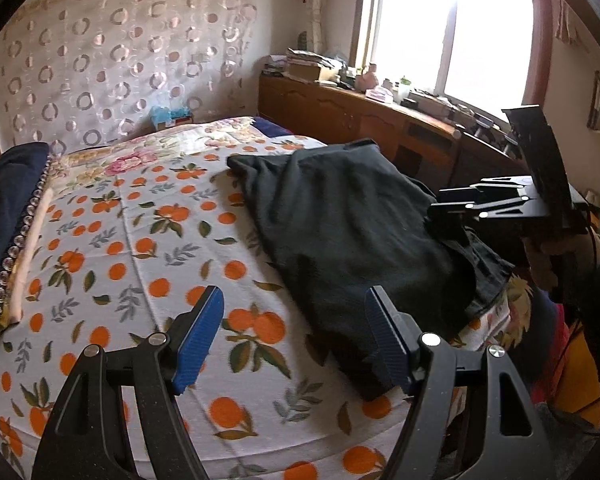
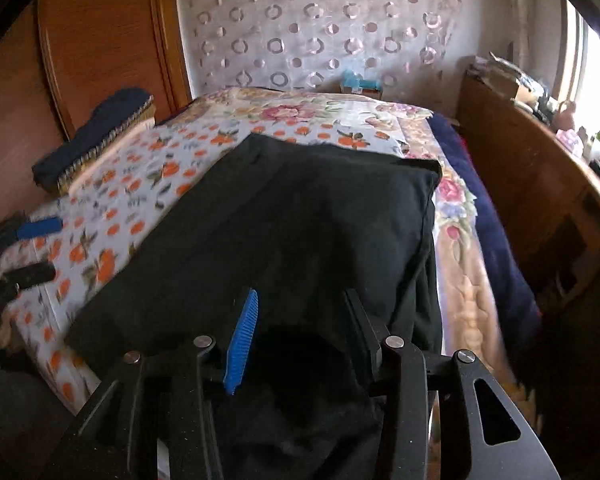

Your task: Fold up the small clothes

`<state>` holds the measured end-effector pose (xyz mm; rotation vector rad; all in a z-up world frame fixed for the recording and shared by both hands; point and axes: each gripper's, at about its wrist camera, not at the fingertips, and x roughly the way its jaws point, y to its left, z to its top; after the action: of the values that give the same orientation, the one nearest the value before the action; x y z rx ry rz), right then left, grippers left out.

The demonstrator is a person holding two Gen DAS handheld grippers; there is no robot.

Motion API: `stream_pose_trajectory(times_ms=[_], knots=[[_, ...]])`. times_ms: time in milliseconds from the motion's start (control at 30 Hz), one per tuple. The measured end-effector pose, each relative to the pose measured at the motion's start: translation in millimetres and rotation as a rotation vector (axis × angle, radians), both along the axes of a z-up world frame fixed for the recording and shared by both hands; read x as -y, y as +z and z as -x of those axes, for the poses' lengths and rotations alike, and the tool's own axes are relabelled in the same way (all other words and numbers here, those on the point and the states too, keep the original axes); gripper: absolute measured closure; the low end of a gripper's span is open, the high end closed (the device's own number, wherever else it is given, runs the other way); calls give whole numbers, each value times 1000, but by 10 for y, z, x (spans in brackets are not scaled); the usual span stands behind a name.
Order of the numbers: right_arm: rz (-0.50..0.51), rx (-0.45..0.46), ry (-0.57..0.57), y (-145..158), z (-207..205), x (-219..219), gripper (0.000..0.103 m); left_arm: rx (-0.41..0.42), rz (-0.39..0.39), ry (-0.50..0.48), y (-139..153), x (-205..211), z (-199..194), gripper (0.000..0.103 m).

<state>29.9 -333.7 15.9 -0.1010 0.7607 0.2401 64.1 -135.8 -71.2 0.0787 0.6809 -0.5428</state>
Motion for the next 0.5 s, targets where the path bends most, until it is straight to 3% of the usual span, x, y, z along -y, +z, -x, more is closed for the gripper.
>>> stream_pose_trajectory(times_ms=[333, 433, 500], knots=[[85, -39, -17, -42, 44, 111, 59, -19, -14, -19, -88, 129, 31, 29], [94, -48, 18, -33, 117, 185, 89, -39, -12, -22, -127, 137, 13, 29], [101, -42, 38, -7, 175, 192, 97, -46, -15, -24, -142, 145, 8, 29]])
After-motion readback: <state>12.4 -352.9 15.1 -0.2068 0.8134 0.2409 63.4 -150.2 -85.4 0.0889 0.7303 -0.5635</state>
